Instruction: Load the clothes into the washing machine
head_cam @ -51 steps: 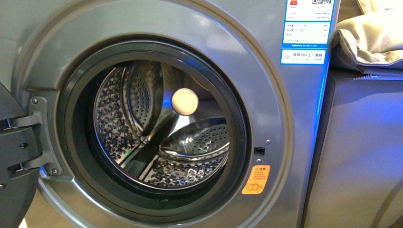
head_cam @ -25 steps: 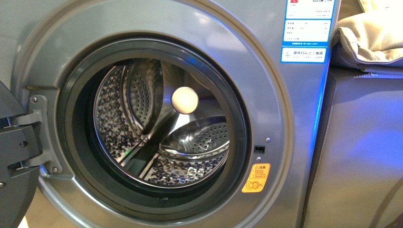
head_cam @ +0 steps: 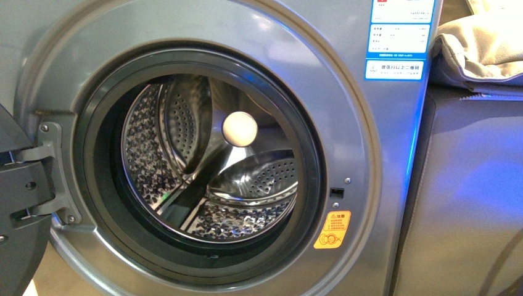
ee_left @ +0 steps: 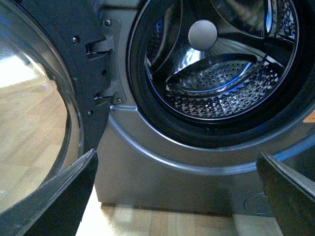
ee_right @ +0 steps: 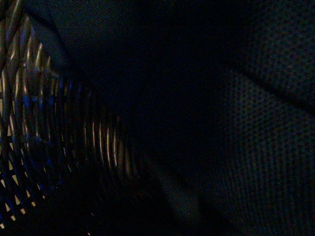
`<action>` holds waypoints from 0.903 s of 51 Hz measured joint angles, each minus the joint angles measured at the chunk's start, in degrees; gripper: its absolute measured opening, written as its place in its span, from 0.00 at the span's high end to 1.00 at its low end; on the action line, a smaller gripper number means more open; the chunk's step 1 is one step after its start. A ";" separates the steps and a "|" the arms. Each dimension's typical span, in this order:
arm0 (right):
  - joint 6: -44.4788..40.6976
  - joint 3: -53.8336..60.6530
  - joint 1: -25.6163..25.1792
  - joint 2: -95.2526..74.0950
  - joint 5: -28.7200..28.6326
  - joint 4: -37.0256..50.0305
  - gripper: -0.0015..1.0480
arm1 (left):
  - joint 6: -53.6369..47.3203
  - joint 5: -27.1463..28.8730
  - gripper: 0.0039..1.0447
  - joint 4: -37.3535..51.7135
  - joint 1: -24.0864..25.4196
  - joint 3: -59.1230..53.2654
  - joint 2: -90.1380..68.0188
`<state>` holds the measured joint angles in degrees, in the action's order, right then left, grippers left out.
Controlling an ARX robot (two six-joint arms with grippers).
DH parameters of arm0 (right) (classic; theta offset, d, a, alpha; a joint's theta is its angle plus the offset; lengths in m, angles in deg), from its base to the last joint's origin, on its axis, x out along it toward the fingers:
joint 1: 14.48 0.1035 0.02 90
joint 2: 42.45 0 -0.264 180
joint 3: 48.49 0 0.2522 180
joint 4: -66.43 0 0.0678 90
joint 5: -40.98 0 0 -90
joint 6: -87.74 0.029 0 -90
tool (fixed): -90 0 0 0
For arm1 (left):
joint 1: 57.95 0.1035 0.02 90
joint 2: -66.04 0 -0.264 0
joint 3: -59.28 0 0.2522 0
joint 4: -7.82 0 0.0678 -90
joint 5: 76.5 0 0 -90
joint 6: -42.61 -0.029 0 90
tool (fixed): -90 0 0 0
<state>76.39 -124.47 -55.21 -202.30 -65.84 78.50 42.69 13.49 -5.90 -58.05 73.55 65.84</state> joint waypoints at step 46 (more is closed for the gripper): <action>0.50 -1.95 -4.17 -2.75 0.61 1.55 0.72 | 0.00 0.00 0.06 0.00 0.00 0.00 0.00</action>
<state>76.89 -126.42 -59.38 -205.05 -65.22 80.05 42.69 13.49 -5.90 -58.05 73.55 65.84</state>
